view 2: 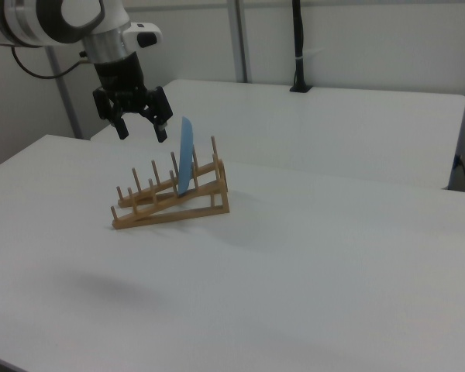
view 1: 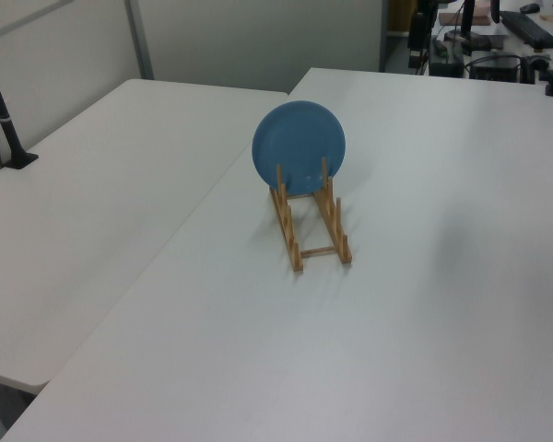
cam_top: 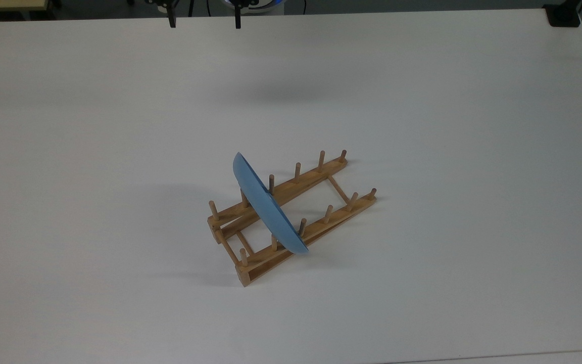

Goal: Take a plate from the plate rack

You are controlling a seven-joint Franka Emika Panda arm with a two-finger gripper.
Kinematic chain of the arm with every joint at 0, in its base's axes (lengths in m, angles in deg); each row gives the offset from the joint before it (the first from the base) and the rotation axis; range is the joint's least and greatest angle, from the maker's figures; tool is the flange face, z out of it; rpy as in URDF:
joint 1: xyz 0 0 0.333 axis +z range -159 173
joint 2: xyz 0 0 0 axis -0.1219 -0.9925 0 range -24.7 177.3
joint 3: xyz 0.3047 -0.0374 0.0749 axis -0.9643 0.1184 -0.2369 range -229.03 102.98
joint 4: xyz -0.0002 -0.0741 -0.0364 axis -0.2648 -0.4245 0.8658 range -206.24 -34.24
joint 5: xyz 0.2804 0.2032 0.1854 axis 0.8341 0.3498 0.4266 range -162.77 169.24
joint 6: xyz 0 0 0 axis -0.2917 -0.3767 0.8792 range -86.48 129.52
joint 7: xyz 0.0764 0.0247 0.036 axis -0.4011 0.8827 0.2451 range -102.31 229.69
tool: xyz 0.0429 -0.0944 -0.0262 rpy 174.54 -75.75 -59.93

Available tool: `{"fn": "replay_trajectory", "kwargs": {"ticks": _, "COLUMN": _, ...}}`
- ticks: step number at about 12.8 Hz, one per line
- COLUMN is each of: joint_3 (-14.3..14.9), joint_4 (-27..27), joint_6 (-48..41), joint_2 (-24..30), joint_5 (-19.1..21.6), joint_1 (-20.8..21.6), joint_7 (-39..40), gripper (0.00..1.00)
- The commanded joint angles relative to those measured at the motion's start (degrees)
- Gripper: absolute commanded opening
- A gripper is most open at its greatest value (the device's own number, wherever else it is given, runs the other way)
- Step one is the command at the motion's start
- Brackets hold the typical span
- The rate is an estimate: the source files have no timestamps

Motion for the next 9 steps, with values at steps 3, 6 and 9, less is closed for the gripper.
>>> {"fn": "replay_trajectory", "kwargs": {"ticks": 3, "joint_3": 0.4, "joint_4": -0.5, "joint_6": 3.7, "joint_2": -1.3, "joint_5": 0.4, "joint_1": 0.2, "joint_7": 4.1, "gripper": 1.00}}
{"fn": "replay_trajectory", "kwargs": {"ticks": 6, "joint_3": 0.4, "joint_4": 0.5, "joint_6": 10.6, "joint_2": -3.9, "joint_5": -0.7, "joint_1": 0.2, "joint_7": -4.8, "gripper": 1.00}}
{"fn": "replay_trajectory", "kwargs": {"ticks": 9, "joint_3": 0.3, "joint_4": 0.6, "joint_6": 19.2, "joint_2": -6.4, "joint_5": -0.8, "joint_1": 0.6, "joint_7": -10.0, "gripper": 1.00}}
